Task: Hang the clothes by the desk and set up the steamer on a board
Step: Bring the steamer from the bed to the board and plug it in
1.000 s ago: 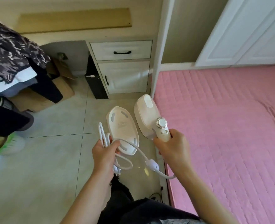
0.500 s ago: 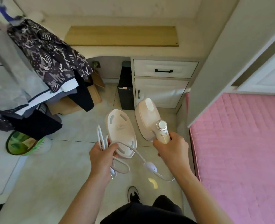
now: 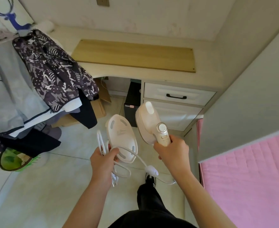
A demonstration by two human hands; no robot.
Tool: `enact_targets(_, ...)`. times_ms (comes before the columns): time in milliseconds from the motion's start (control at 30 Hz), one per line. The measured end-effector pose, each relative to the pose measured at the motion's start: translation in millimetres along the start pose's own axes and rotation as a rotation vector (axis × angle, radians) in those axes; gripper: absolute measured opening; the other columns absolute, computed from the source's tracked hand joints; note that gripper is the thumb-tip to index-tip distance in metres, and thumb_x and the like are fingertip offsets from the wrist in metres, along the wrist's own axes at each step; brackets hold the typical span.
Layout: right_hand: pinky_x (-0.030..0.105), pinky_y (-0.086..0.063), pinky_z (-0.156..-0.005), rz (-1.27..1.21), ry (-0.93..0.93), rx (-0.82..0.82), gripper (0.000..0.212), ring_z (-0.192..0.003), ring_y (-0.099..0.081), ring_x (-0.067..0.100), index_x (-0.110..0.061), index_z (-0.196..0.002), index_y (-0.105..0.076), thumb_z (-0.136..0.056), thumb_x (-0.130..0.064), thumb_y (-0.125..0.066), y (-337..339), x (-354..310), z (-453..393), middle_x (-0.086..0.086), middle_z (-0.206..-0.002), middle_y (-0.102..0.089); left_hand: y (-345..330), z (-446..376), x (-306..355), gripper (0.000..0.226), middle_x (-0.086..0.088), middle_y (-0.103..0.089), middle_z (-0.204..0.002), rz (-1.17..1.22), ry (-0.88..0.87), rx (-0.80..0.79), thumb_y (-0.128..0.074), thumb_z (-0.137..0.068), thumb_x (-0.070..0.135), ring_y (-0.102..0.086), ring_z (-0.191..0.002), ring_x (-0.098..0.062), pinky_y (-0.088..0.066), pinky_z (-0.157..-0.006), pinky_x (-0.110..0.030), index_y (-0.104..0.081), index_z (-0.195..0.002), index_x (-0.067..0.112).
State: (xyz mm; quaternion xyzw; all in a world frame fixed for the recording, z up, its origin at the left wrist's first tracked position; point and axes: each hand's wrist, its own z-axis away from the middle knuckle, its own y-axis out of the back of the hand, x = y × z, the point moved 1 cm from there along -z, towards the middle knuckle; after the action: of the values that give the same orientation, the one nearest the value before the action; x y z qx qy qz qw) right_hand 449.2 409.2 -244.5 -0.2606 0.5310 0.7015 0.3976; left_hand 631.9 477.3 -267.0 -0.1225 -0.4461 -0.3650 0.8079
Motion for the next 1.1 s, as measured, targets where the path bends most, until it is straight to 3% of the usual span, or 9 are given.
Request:
enact_targets(200,0.036,-0.051,-0.053,0.016,0.033,-0.012,0.017,-0.065,-0.066,0.033,-0.004,-0.071,-0.057,-0.071,-0.019,-0.065,22,-33,-89,0.015,-0.067,-0.065,-68,-33,53,0.018,-0.009,-0.063,-0.074,-0.001,-0.049,0.016,-0.072,-0.079,0.008,-0.059,-0.063,-0.016,-0.045,-0.054,-0.023,-0.062,-0.094,0.010)
enact_targets(300,0.031,-0.045,-0.051,0.006,0.020,-0.022,0.019,-0.057,-0.060,0.029,-0.004,-0.072,-0.056,-0.069,-0.021,-0.063,32,-45,-126,0.017,-0.069,-0.066,-100,-49,76,0.018,-0.010,-0.062,-0.077,-0.026,-0.083,0.017,-0.071,-0.080,0.008,-0.057,-0.062,-0.015,-0.045,-0.053,-0.022,-0.061,-0.095,0.010)
enact_targets(533,0.028,-0.045,-0.051,-0.029,-0.052,-0.021,0.015,-0.061,-0.064,0.027,-0.009,-0.074,-0.059,-0.071,-0.023,-0.064,47,-69,-199,0.013,-0.070,-0.067,-158,-93,118,0.016,-0.015,-0.061,-0.075,-0.069,-0.094,-0.019,-0.072,-0.080,0.009,-0.055,-0.060,-0.017,-0.049,-0.055,-0.025,-0.062,-0.092,0.009)
enact_targets(667,0.028,-0.046,-0.053,-0.029,-0.068,0.024,0.015,-0.066,-0.066,0.024,-0.014,-0.073,-0.058,-0.071,-0.026,-0.067,49,-83,-237,0.004,-0.068,-0.066,-188,-124,142,0.017,-0.013,-0.056,-0.071,-0.064,-0.078,-0.049,-0.071,-0.079,0.006,-0.051,-0.057,-0.019,-0.046,-0.053,-0.027,-0.063,-0.094,0.005)
enact_targets(933,0.028,-0.046,-0.050,-0.038,-0.115,0.135,0.018,-0.060,-0.067,0.023,-0.010,-0.072,-0.058,-0.072,-0.023,-0.070,44,-119,-310,0.005,-0.063,-0.066,-249,-196,208,0.014,-0.009,-0.061,-0.071,-0.167,-0.150,-0.182,-0.068,-0.082,0.004,-0.055,-0.056,-0.017,-0.044,-0.051,-0.024,-0.064,-0.095,0.006)
enact_targets(1100,0.028,-0.046,-0.049,-0.047,-0.159,0.208,0.020,-0.056,-0.067,0.021,-0.012,-0.070,-0.057,-0.072,-0.027,-0.070,36,-143,-355,0.002,-0.060,-0.064,-283,-242,246,0.015,-0.012,-0.060,-0.073,-0.173,-0.121,-0.255,-0.069,-0.082,0.004,-0.054,-0.058,-0.020,-0.046,-0.054,-0.030,-0.063,-0.096,0.004)
